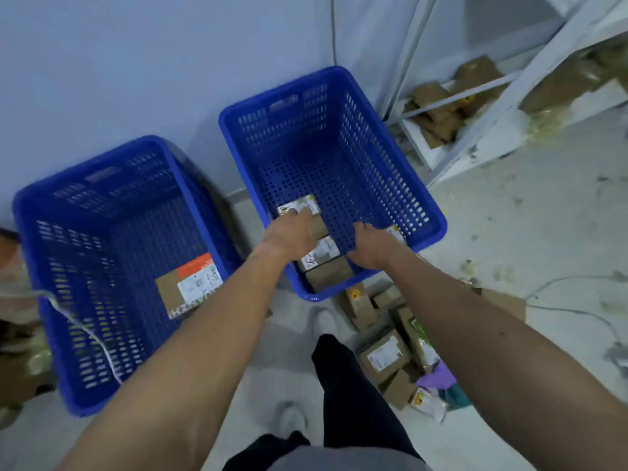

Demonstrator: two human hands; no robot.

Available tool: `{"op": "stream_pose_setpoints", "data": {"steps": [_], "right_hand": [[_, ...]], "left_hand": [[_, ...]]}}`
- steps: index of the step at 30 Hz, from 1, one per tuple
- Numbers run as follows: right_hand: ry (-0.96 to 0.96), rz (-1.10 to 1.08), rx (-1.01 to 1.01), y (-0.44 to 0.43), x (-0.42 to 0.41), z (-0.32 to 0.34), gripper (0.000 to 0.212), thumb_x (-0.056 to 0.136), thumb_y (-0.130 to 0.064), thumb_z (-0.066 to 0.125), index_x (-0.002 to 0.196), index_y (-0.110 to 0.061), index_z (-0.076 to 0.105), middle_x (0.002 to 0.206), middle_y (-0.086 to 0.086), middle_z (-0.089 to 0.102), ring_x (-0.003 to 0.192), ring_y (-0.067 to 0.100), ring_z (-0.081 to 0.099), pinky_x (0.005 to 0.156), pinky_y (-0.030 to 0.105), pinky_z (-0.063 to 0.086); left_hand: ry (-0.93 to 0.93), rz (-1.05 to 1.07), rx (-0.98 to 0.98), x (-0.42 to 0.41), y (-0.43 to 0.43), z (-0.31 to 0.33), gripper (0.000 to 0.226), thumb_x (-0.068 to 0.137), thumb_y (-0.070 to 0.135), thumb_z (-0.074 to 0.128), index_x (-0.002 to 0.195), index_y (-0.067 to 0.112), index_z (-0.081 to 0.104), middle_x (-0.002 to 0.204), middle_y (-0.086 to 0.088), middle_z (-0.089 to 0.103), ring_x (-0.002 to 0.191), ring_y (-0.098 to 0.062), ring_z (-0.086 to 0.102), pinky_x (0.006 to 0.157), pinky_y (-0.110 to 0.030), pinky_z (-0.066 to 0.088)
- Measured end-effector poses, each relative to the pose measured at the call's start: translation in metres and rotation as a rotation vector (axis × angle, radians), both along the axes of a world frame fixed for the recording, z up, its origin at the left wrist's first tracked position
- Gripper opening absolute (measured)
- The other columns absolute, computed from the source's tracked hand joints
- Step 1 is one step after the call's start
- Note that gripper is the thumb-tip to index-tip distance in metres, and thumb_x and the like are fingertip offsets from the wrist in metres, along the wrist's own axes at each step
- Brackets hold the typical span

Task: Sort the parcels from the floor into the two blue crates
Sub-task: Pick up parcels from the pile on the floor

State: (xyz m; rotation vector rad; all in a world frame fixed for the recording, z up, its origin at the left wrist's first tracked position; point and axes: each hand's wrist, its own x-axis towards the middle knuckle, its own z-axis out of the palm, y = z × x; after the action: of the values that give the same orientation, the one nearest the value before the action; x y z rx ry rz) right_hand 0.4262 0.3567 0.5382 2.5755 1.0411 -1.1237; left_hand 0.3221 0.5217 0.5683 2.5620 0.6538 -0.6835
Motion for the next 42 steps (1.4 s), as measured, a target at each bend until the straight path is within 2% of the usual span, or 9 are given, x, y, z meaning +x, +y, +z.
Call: {"op": "stream_pose_setpoints", "data": {"steps": [9, 12, 15, 19, 23, 27, 32, 37, 42], "right_hand": [[-0.062, -0.18, 0.067, -0.119, -0.14, 0.08, 0.066, 0.096, -0.04, 0.054, 0.152, -0.014, 0.028, 0.155, 0.014, 0.031, 0.135, 0.032, 0.041, 0.107, 0.041, 0.041], [-0.103, -0.236, 0.051, -0.16, -0.187, 0.103, 0.061, 0.096, -0.036, 0.054, 0.148, -0.01, 0.034, 0.148, 0.015, 0.038, 0.132, 0.032, 0.044, 0.102, 0.038, 0.04], [-0.144, -0.332, 0.002, -0.2, -0.218, 0.114, 0.06, 0.093, -0.043, 0.054, 0.142, -0.009, 0.041, 0.14, 0.016, 0.043, 0.123, 0.033, 0.051, 0.095, 0.039, 0.044], [-0.151, -0.382, -0.022, -0.247, -0.25, 0.128, 0.055, 0.092, -0.043, 0.051, 0.136, -0.009, 0.049, 0.134, 0.015, 0.047, 0.119, 0.035, 0.053, 0.089, 0.035, 0.043], [-0.168, -0.438, 0.001, -0.296, -0.271, 0.124, 0.056, 0.091, -0.044, 0.051, 0.134, -0.009, 0.053, 0.136, 0.017, 0.048, 0.124, 0.034, 0.049, 0.098, 0.035, 0.042], [-0.13, -0.5, -0.01, -0.354, -0.291, 0.11, 0.059, 0.092, -0.051, 0.051, 0.134, -0.01, 0.053, 0.138, 0.017, 0.048, 0.128, 0.033, 0.046, 0.1, 0.035, 0.04], [-0.105, -0.59, -0.029, -0.448, -0.305, 0.088, 0.053, 0.089, -0.04, 0.057, 0.133, -0.011, 0.05, 0.136, 0.014, 0.052, 0.12, 0.031, 0.055, 0.096, 0.036, 0.048], [-0.075, -0.592, -0.029, -0.548, -0.322, 0.063, 0.054, 0.093, -0.041, 0.052, 0.139, -0.014, 0.046, 0.139, 0.011, 0.049, 0.128, 0.028, 0.047, 0.101, 0.037, 0.042], [-0.106, -0.556, -0.004, -0.623, -0.337, 0.037, 0.06, 0.093, -0.037, 0.056, 0.144, -0.01, 0.037, 0.141, 0.015, 0.041, 0.126, 0.031, 0.046, 0.099, 0.04, 0.042]], "left_hand": [[-0.131, -0.096, -0.018, -0.14, -0.073, 0.063, 0.063, 0.094, 0.029, 0.062, 0.149, 0.016, 0.035, 0.137, -0.014, 0.052, 0.119, -0.033, 0.055, 0.09, -0.039, 0.046], [-0.113, -0.091, -0.034, -0.178, -0.105, 0.077, 0.062, 0.092, 0.028, 0.062, 0.146, 0.014, 0.035, 0.123, -0.014, 0.056, 0.107, -0.033, 0.058, 0.083, -0.039, 0.047], [-0.118, -0.109, -0.056, -0.205, -0.141, 0.089, 0.055, 0.091, 0.028, 0.062, 0.14, 0.014, 0.042, 0.125, -0.012, 0.055, 0.111, -0.033, 0.057, 0.089, -0.04, 0.049], [-0.104, -0.185, -0.064, -0.229, -0.185, 0.094, 0.063, 0.09, 0.028, 0.064, 0.146, 0.016, 0.038, 0.122, -0.011, 0.059, 0.11, -0.031, 0.059, 0.091, -0.042, 0.049], [-0.09, -0.248, -0.06, -0.239, -0.227, 0.092, 0.063, 0.092, 0.031, 0.063, 0.147, 0.017, 0.037, 0.136, -0.012, 0.053, 0.122, -0.031, 0.053, 0.099, -0.043, 0.046], [-0.062, -0.303, -0.049, -0.246, -0.279, 0.079, 0.057, 0.091, 0.03, 0.062, 0.142, 0.017, 0.04, 0.134, -0.012, 0.054, 0.12, -0.031, 0.054, 0.095, -0.041, 0.047], [-0.025, -0.36, -0.073, -0.251, -0.362, 0.067, 0.058, 0.088, 0.027, 0.063, 0.141, 0.016, 0.043, 0.131, -0.012, 0.056, 0.118, -0.033, 0.056, 0.093, -0.04, 0.048], [0.051, -0.339, -0.105, -0.26, -0.459, 0.041, 0.058, 0.086, 0.032, 0.065, 0.138, 0.016, 0.044, 0.131, -0.011, 0.058, 0.116, -0.031, 0.058, 0.094, -0.039, 0.049], [0.15, -0.36, -0.115, -0.279, -0.558, 0.008, 0.066, 0.088, 0.026, 0.06, 0.149, 0.017, 0.036, 0.139, -0.012, 0.051, 0.123, -0.031, 0.054, 0.099, -0.039, 0.047]]}}
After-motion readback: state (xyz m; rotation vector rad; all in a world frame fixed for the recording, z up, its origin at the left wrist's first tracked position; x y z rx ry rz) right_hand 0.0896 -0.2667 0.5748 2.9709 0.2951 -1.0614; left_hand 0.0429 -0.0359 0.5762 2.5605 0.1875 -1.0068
